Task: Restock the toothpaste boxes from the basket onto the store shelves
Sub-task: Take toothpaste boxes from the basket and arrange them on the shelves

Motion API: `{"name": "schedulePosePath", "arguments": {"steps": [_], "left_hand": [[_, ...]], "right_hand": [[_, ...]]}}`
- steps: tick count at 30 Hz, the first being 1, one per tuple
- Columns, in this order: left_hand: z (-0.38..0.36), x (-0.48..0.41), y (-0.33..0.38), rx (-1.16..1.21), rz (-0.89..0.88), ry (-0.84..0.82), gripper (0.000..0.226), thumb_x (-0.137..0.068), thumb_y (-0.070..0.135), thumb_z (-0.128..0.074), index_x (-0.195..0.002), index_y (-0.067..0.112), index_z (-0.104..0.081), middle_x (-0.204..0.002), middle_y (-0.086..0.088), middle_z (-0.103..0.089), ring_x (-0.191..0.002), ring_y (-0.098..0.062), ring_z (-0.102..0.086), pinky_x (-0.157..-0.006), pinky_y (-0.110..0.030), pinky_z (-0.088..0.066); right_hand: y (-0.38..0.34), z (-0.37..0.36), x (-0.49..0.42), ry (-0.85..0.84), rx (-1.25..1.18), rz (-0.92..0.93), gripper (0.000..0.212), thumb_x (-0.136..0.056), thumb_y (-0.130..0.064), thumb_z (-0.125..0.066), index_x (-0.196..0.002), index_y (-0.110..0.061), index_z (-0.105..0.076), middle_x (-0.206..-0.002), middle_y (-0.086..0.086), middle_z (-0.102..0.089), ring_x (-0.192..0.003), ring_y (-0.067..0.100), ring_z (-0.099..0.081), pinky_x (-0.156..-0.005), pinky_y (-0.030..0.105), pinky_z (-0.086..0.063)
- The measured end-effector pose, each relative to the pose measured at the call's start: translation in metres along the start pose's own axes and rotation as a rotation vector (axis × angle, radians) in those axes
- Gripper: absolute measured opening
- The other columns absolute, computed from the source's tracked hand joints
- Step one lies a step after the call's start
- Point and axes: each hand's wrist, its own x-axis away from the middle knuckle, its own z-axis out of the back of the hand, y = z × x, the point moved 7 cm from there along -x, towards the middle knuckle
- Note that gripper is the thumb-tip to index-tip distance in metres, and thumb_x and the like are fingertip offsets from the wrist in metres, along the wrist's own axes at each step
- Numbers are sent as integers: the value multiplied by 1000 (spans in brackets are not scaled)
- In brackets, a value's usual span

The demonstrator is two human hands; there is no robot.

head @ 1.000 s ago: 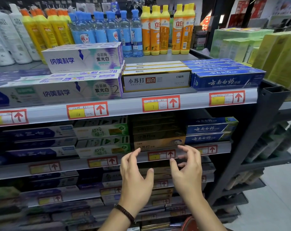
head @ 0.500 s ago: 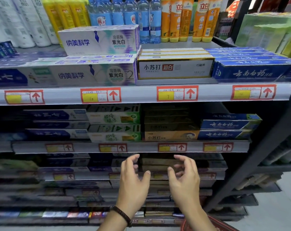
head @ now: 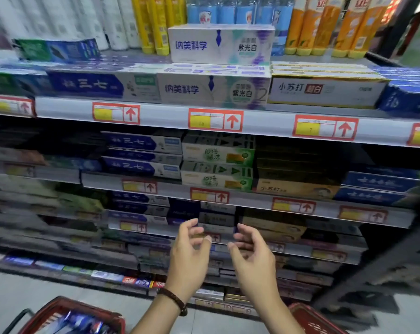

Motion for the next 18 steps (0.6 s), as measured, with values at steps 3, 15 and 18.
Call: {"name": "schedulePosePath", "arguments": {"steps": [3,15,18], "left_hand": [[35,5,-10,19,7,36,35,-101,25,-65,-131,36,-50,-119,16,-64,-95,9,-64,-75,-12,-50],[184,33,-59,64,32,171,32,-103,25,-64,-132,35,-54,-115,14,-68,-97,8,-64,-76,-7,-50],[224,48,-77,66,50,212,30,-103,26,-64,-130,35,-54,-112,15,-69,-95,9,-64,-75,-11,-50]], "right_hand": [[-13,-29,12,-37,-4,21,37,-96,-19,-76,-125,-38,-63,-107,-11,-71,-96,0,-67,-80,20,-56],[-63,-167,73,-230,-3,90,29,-97,-17,-74,-121,-31,-66,-102,-8,-73,-95,1,-68,-79,15,-55],[-69,-206,94,-276,16,92,26,-97,-20,-73,-118,-34,-66,-103,-10,-73,-96,1,-68,-80,17,-55]]}}
